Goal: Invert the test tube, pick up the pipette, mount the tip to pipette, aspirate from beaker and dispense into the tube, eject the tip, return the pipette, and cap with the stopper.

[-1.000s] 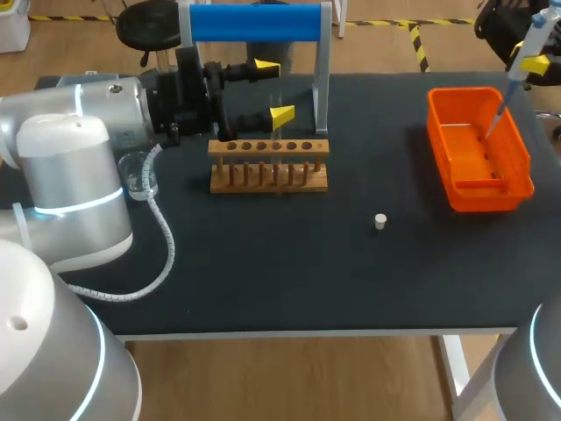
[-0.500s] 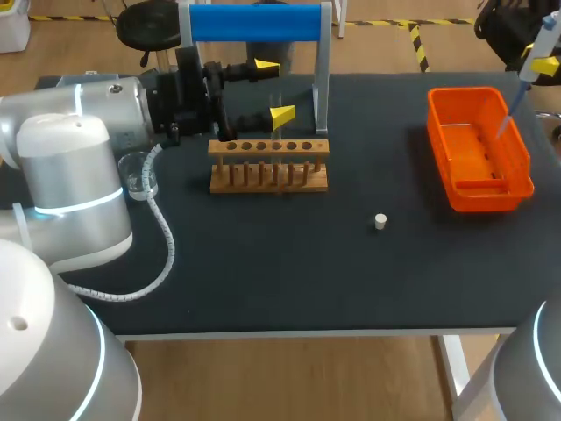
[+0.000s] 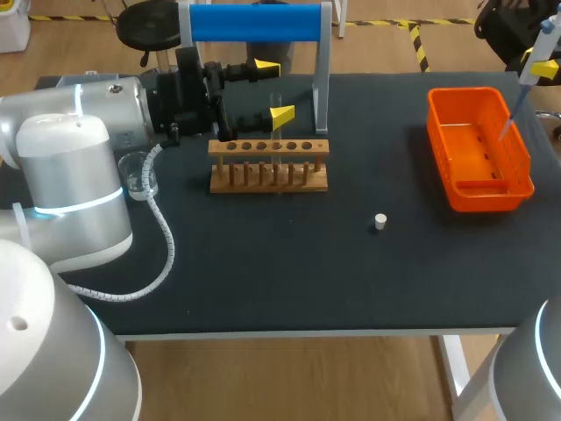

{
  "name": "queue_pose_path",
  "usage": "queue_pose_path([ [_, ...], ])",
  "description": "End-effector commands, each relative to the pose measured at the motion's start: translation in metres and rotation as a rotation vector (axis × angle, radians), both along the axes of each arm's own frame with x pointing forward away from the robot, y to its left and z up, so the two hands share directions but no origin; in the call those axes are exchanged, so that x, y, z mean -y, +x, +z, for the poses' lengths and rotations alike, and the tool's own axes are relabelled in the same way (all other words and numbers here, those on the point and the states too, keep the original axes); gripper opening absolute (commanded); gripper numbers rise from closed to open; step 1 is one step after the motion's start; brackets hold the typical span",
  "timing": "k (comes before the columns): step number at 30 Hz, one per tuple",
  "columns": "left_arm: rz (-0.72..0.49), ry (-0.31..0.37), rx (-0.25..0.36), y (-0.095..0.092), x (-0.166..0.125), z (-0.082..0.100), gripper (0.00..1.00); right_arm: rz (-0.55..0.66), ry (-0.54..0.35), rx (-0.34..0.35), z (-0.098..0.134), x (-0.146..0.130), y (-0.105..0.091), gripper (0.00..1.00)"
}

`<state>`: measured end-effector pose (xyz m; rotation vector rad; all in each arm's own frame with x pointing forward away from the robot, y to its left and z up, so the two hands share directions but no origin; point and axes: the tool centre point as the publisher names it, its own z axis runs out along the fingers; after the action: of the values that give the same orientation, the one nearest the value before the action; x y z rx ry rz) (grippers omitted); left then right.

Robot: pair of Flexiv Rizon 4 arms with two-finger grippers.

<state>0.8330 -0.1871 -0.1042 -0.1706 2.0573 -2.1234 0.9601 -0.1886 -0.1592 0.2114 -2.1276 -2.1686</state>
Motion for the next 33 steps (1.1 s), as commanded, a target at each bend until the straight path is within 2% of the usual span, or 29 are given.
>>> queue_pose_path([
  [1,0.001,-0.001,0.001,-0.001,0.000,0.000,1.00,0.013,0.002,-0.001,-0.002,0.005,0.006,0.00],
  [33,0.001,-0.001,0.001,-0.001,0.000,0.000,1.00,-0.007,-0.025,0.007,0.001,-0.014,0.005,0.00],
])
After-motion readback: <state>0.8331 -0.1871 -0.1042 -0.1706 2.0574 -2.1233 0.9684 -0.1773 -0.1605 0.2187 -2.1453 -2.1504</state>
